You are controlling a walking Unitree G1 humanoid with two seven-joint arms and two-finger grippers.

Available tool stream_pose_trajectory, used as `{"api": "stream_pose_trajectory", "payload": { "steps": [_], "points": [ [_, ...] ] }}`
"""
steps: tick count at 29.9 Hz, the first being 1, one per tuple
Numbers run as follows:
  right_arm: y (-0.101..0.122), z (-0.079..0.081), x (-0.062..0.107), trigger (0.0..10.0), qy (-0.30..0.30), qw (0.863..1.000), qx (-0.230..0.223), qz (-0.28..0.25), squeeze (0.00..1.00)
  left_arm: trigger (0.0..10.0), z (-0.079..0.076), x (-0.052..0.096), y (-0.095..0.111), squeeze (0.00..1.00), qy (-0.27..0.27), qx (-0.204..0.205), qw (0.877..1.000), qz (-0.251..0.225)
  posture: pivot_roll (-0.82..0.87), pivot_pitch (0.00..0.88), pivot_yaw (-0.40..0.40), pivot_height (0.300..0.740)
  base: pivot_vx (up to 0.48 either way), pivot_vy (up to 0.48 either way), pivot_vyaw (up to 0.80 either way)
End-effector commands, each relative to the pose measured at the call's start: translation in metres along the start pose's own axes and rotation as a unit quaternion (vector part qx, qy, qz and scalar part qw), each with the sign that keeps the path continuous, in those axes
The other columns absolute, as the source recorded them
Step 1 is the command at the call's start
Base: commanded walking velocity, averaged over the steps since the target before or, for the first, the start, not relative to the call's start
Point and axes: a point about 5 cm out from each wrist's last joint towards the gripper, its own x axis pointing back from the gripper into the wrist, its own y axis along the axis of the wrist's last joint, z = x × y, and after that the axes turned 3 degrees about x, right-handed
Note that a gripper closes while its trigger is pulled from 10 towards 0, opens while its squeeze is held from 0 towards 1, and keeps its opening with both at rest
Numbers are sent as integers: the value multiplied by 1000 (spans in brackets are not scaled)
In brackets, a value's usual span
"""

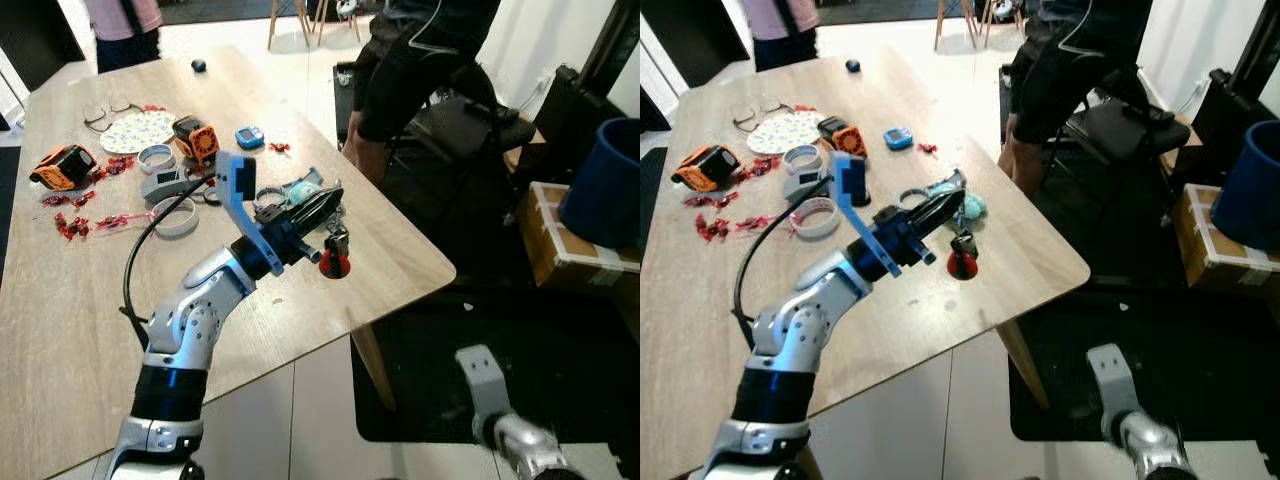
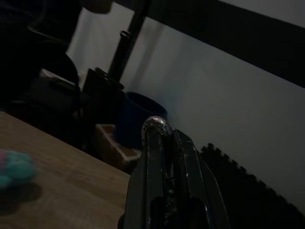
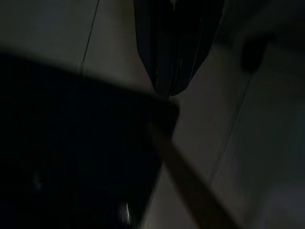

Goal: Hang keys on a hook

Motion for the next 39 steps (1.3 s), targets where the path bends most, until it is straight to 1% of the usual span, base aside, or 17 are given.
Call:
{"api": "stream_pose_trajectory", "payload": {
  "steps": [1,7,10,11,16,19,20,23,26,28,30,31,33,34,37,38,39],
  "points": [
    [14,-4,0,10000,15,999,5,-37,0,10000,5,10,3,0,12,-12,1000,2,-160,109,71,740,0,0,0],
    [19,-6,7,10000,95,993,68,-36,0,10000,5,7,5,0,4,-16,1000,1,-183,120,69,740,0,0,0],
    [4,-25,13,10000,34,996,74,19,0,10000,4,6,2,0,4,-20,1000,8,-183,120,69,740,0,0,0],
    [-2,-44,20,10000,-34,997,54,39,0,10000,2,5,2,0,-3,-21,1000,9,-185,118,71,740,0,0,0],
    [-2,-71,31,10000,-112,992,20,48,0,10000,1,4,3,0,-8,-19,1000,8,-188,110,72,740,0,0,0],
    [2,-91,41,10000,-165,985,7,53,0,10000,1,4,4,0,-15,-21,1000,11,-203,100,77,740,0,0,0],
    [10,-114,53,10000,-227,973,-3,48,0,10000,1,4,4,0,-21,-21,999,13,-206,96,78,740,0,0,0],
    [27,-135,64,10000,-290,957,-8,20,0,10000,1,3,3,0,-23,-21,999,14,-204,79,85,740,0,0,0],
    [79,-148,68,10000,-308,945,-20,-113,0,10000,3,1,5,0,-28,-16,999,8,-203,53,98,740,0,0,0],
    [112,-147,71,10000,-275,941,-10,-199,0,10000,1,-1,8,0,-33,-21,999,5,-193,35,95,740,0,0,0],
    [118,-146,72,10000,-268,940,-6,-213,0,10000,1,-2,9,0,-34,-22,999,4,-193,35,95,740,0,0,0],
    [154,-135,74,10000,-189,937,1,-294,0,10000,1,-3,13,0,-36,-24,999,-1,-195,62,99,740,0,0,0],
    [170,-126,78,10000,-138,935,20,-326,0,10000,1,-5,14,0,-36,-25,999,-2,-191,68,96,740,0,0,0],
    [187,-108,85,10000,-54,930,67,-357,341,10000,0,-6,14,0,-40,-27,999,-2,-187,78,91,740,0,0,0],
    [190,-101,89,10000,-25,928,85,-362,341,10000,-2,-6,14,0,-44,-28,999,-2,-187,78,91,740,0,0,0],
    [193,-92,92,10000,12,928,112,-355,1000,10000,-2,-6,14,0,-45,-28,999,-2,-192,76,95,740,0,0,0],
    [195,-79,98,10000,63,924,140,-350,1000,10000,-2,-5,14,0,-45,-28,999,-4,-199,72,96,740,0,0,0]
  ]
}}
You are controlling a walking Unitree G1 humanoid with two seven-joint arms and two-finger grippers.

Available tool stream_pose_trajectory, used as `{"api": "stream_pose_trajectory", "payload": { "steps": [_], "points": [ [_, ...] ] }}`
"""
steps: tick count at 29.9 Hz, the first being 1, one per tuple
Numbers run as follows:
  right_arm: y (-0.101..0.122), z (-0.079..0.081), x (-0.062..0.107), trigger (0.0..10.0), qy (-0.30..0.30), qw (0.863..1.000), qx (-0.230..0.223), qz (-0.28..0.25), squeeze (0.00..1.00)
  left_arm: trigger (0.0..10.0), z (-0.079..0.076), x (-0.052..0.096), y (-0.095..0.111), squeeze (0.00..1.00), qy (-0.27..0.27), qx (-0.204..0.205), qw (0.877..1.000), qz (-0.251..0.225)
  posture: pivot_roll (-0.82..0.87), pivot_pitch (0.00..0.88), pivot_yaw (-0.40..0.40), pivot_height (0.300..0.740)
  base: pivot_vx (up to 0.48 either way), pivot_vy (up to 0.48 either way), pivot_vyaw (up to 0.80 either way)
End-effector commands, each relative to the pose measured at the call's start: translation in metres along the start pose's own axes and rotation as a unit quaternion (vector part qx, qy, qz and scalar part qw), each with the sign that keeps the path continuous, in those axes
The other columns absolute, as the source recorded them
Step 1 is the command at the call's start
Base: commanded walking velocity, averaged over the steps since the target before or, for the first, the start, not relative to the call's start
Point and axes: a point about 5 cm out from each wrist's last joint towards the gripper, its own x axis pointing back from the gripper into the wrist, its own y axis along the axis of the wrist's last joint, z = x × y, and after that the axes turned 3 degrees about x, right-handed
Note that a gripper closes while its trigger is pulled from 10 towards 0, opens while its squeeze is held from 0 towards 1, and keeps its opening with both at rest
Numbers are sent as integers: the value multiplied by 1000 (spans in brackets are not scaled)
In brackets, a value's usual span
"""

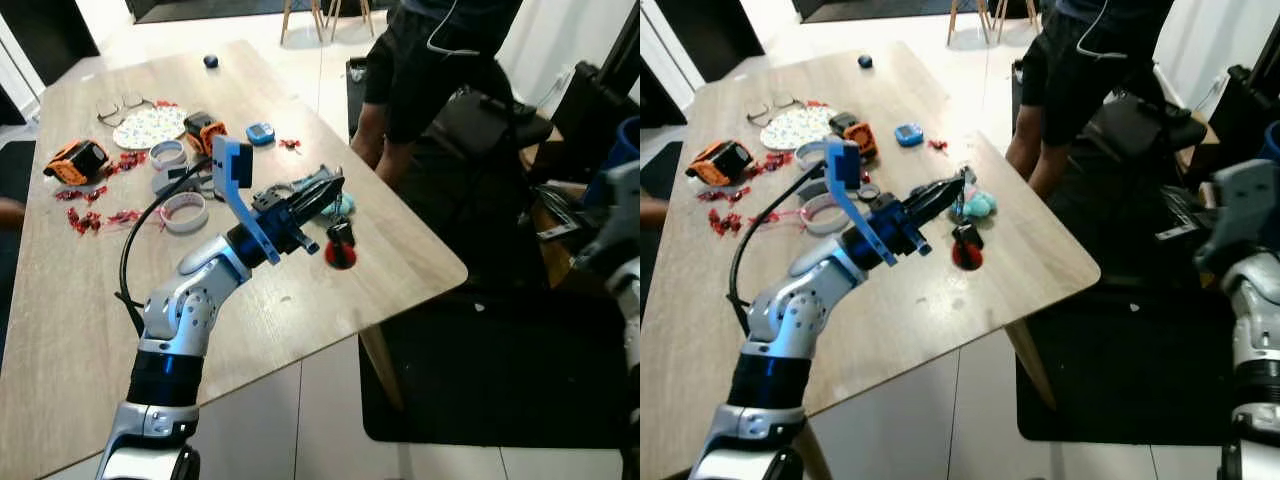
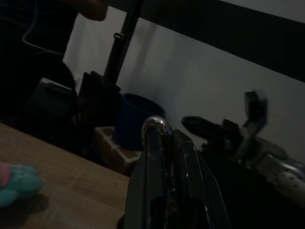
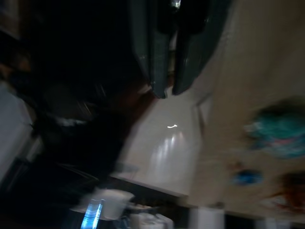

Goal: Hang keys on a hook

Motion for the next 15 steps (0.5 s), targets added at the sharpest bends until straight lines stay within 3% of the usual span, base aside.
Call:
{"api": "stream_pose_trajectory", "payload": {
  "steps": [1,4,8,11,15],
  "points": [
    [4,14,-3,10000,58,998,-7,0,1000,10000,0,3,5,0,-3,-14,1000,-7,-199,72,96,740,0,0,0],
    [19,42,-5,10000,169,985,-11,-16,1000,10000,0,3,9,0,-5,-17,1000,-12,-195,77,88,740,0,0,0],
    [26,60,-12,10000,228,973,-16,-30,1000,10000,-1,2,13,0,-9,-19,1000,-15,-193,83,89,740,0,0,0],
    [39,90,-23,10000,315,946,-37,-59,1000,10000,-1,1,19,0,-9,-24,999,-20,-186,92,91,740,0,0,0],
    [39,90,-23,10000,315,946,-37,-59,1000,10000,-1,1,19,0,-9,-24,999,-20,-186,92,91,740,0,0,0]
  ]
}}
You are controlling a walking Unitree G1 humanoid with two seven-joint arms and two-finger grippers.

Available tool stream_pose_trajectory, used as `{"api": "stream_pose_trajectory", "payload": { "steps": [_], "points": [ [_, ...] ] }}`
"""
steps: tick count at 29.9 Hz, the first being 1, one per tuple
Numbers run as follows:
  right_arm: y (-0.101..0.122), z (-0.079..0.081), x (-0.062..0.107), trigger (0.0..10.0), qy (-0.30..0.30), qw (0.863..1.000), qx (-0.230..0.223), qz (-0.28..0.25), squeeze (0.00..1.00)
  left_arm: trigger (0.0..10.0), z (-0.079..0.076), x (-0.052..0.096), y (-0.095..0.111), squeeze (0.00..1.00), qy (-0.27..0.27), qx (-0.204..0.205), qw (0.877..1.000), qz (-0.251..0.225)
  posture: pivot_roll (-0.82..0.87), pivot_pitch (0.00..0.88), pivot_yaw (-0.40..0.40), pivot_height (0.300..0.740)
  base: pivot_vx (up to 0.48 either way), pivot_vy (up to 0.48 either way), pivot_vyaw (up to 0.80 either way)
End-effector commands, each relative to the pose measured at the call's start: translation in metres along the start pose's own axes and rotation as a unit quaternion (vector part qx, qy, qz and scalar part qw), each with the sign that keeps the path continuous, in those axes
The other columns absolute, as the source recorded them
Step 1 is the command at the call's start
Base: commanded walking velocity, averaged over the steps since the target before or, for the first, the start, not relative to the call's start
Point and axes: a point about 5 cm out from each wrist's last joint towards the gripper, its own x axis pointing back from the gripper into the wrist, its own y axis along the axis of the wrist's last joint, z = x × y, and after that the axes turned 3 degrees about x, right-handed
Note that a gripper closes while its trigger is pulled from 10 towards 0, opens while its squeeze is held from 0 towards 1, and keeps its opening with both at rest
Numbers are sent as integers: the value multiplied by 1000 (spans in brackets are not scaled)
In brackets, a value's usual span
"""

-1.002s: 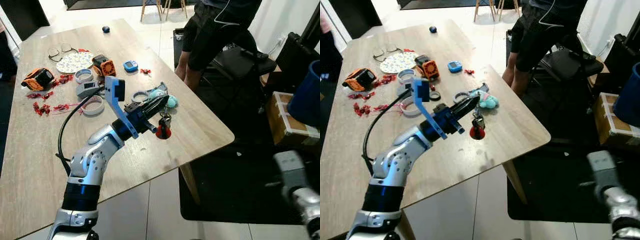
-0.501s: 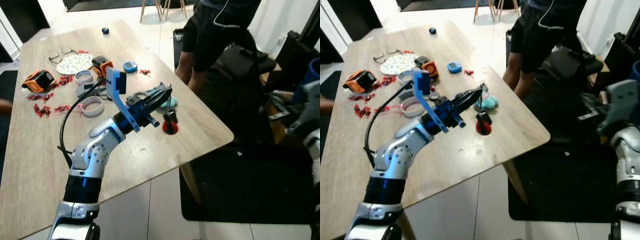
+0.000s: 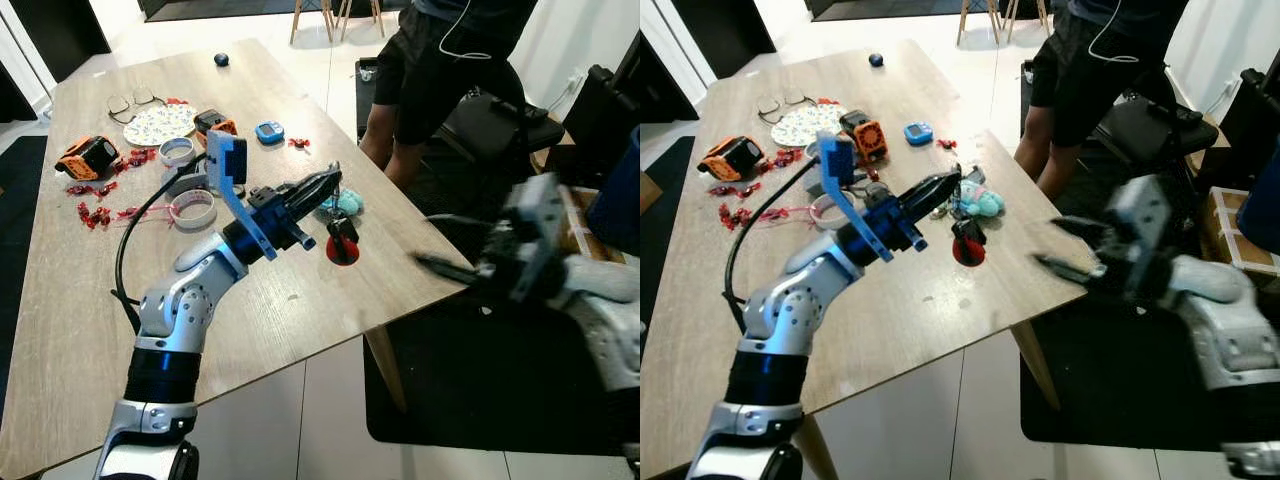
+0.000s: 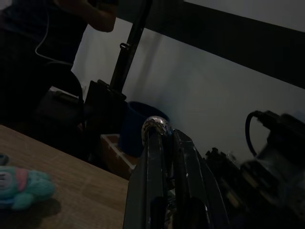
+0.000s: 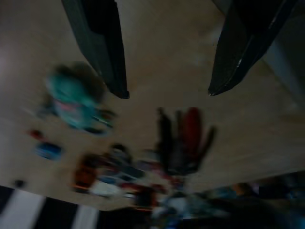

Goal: Hang keys on a hook

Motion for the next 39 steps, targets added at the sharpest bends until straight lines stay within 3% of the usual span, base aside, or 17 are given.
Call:
{"api": "stream_pose_trajectory", "payload": {
  "steps": [1,4,5,6,7,8,10,11,13,14,17,20,26,32,39],
  "points": [
    [3,1,-1,10000,9,1000,-2,-5,1000,10000,-1,3,9,0,-5,-16,1000,-6,-186,92,91,740,0,0,0],
    [3,1,-1,10000,9,1000,-2,-5,1000,10000,-1,3,9,0,-5,-16,1000,-6,-186,92,91,740,0,0,0],
    [6,7,-9,10000,35,999,-7,-16,1000,10000,-1,3,10,0,-5,-17,1000,-7,-186,92,91,740,0,0,0],
    [10,0,-20,10000,14,1000,20,-17,1000,10000,-2,1,10,0,-6,-18,1000,-7,-180,108,94,740,0,0,0],
    [10,0,-20,10000,14,1000,20,-17,1000,10000,-2,1,10,0,-6,-18,1000,-7,-180,108,94,740,0,0,0],
    [18,-10,-29,10000,-26,998,50,-16,1000,10000,-4,0,8,0,-7,-18,1000,-5,-183,111,95,740,0,0,0],
    [21,-12,-29,10000,-36,998,52,-16,1000,10000,-4,0,8,0,-7,-17,1000,-5,-183,111,95,740,0,0,0],
    [30,-7,-33,10000,-17,998,43,-36,180,10000,-5,1,7,0,-8,-14,1000,-3,-187,121,95,740,0,0,0],
    [33,-4,-36,10000,-5,998,39,-46,180,10000,-5,1,6,0,-9,-13,1000,-3,-187,121,95,740,0,0,0],
    [36,2,-40,10000,16,998,32,-56,0,10000,-6,1,6,0,-10,-13,1000,-2,-188,125,95,740,0,0,0],
    [37,15,-49,10000,58,996,22,-63,0,10000,-7,1,5,0,-10,-11,1000,-2,-181,130,91,740,0,0,0],
    [38,17,-51,10000,69,995,16,-66,0,10000,-8,1,5,0,-10,-10,1000,-1,-181,130,91,740,0,0,0],
    [38,14,-56,10000,58,996,11,-70,0,10000,-9,2,3,0,-7,-9,1000,0,-178,135,92,740,0,0,0],
    [38,28,-69,10000,79,993,-11,-84,0,10000,-10,3,5,0,-6,-9,1000,1,-180,141,93,740,0,0,0],
    [34,16,-72,10000,33,997,-1,-68,0,10000,-10,4,5,0,-9,-8,1000,3,-179,141,92,740,0,0,0]
  ]
}}
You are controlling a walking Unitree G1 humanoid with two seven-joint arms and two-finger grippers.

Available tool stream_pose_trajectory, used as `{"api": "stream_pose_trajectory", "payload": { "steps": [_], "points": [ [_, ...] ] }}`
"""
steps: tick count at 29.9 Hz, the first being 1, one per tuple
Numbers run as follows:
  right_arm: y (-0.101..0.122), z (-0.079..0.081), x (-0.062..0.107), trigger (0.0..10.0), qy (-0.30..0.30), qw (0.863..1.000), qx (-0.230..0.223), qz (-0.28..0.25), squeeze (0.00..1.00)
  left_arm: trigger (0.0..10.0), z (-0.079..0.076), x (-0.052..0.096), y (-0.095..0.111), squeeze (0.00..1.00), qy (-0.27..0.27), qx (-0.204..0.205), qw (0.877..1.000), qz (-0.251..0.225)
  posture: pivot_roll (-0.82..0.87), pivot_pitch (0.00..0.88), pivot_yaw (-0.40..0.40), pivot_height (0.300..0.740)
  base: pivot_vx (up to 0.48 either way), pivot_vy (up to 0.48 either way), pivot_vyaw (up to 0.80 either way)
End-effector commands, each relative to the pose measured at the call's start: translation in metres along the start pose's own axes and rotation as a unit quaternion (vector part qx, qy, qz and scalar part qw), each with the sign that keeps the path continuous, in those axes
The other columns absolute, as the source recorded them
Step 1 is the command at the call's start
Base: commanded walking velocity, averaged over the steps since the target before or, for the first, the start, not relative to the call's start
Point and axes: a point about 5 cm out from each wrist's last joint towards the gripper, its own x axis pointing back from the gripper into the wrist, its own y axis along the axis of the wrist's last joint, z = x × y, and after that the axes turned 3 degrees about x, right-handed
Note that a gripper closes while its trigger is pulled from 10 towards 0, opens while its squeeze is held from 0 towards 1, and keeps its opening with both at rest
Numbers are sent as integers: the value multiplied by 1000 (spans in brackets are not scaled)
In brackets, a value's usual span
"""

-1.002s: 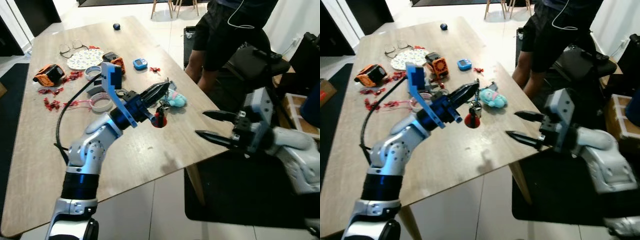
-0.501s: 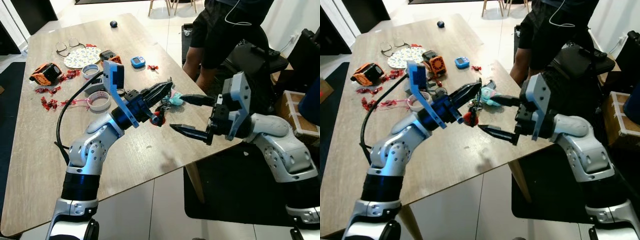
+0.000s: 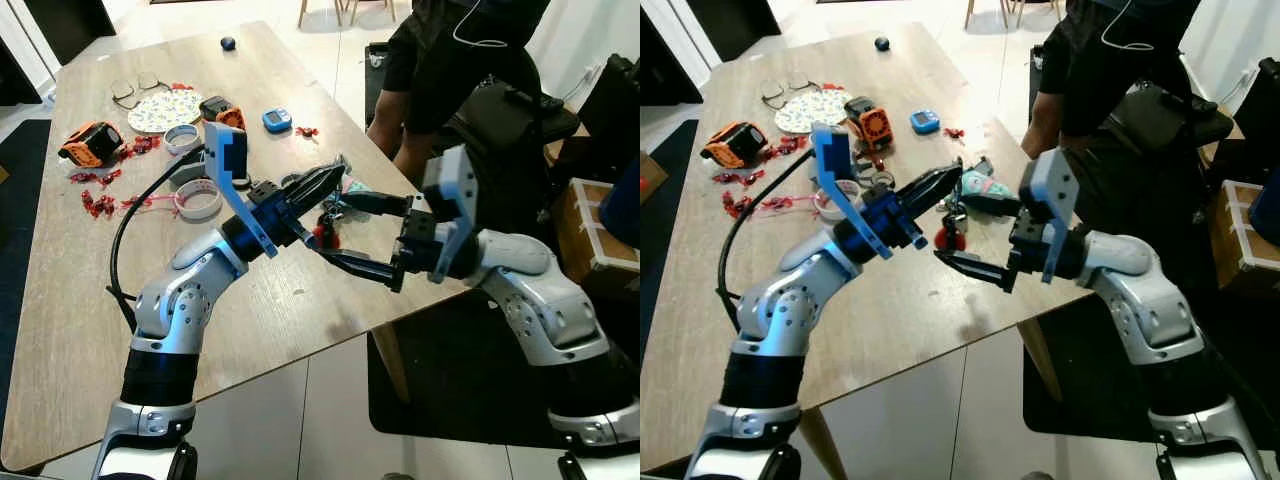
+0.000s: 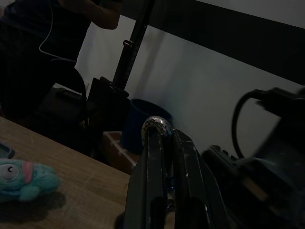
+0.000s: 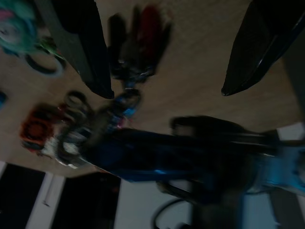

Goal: Hang keys on a hook

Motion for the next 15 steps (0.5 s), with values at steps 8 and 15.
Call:
{"api": "stream_pose_trajectory", "payload": {
  "steps": [8,15],
  "points": [
    [5,-11,-2,10000,-35,999,12,-5,0,10000,-3,3,0,0,-7,0,1000,2,-181,134,86,740,0,0,0],
    [8,-14,-8,10000,-43,999,14,-17,0,10000,-4,3,-1,0,-8,1,1000,2,-177,129,87,740,0,0,0]
  ]
}}
